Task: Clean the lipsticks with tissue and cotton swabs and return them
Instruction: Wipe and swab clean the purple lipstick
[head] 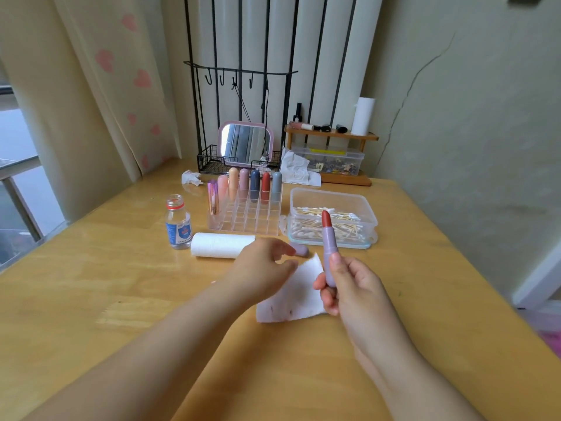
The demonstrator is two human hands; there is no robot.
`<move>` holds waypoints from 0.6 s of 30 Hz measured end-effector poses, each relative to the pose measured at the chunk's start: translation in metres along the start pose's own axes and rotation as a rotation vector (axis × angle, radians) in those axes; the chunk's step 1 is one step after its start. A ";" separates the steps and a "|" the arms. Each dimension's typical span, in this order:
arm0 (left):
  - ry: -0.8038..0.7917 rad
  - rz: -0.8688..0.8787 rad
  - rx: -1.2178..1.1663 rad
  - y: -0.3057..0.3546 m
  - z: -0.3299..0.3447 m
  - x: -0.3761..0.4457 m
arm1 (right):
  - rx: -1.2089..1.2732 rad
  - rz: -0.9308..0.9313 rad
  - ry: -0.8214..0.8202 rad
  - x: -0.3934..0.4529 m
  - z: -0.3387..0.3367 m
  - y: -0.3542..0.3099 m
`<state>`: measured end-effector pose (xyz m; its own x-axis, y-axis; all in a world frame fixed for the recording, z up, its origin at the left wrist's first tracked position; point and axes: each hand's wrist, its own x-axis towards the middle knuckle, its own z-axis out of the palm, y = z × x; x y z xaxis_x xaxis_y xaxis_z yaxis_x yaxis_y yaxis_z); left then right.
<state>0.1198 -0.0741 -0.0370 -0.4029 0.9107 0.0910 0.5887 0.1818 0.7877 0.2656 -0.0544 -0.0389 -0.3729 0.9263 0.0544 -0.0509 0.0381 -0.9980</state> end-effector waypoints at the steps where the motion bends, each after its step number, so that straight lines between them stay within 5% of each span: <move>1: 0.022 0.003 -0.020 0.000 0.001 0.000 | 0.021 0.016 -0.016 0.000 0.000 0.000; 4: 0.102 -0.001 -0.202 -0.002 -0.002 -0.011 | 0.093 0.049 -0.064 0.001 0.002 0.001; 7: -0.055 -0.003 -0.502 -0.007 -0.007 -0.027 | 0.094 0.052 -0.145 -0.002 0.006 0.005; 12: -0.260 0.110 -0.682 -0.016 -0.013 -0.039 | 0.068 -0.032 -0.243 -0.011 0.019 0.012; 18: -0.133 0.154 -0.742 -0.024 -0.035 -0.039 | -0.158 -0.022 -0.377 -0.009 0.031 0.005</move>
<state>0.0967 -0.1267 -0.0381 -0.2393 0.9510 0.1961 -0.0115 -0.2047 0.9788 0.2404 -0.0741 -0.0438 -0.6880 0.7236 0.0552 0.0693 0.1411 -0.9876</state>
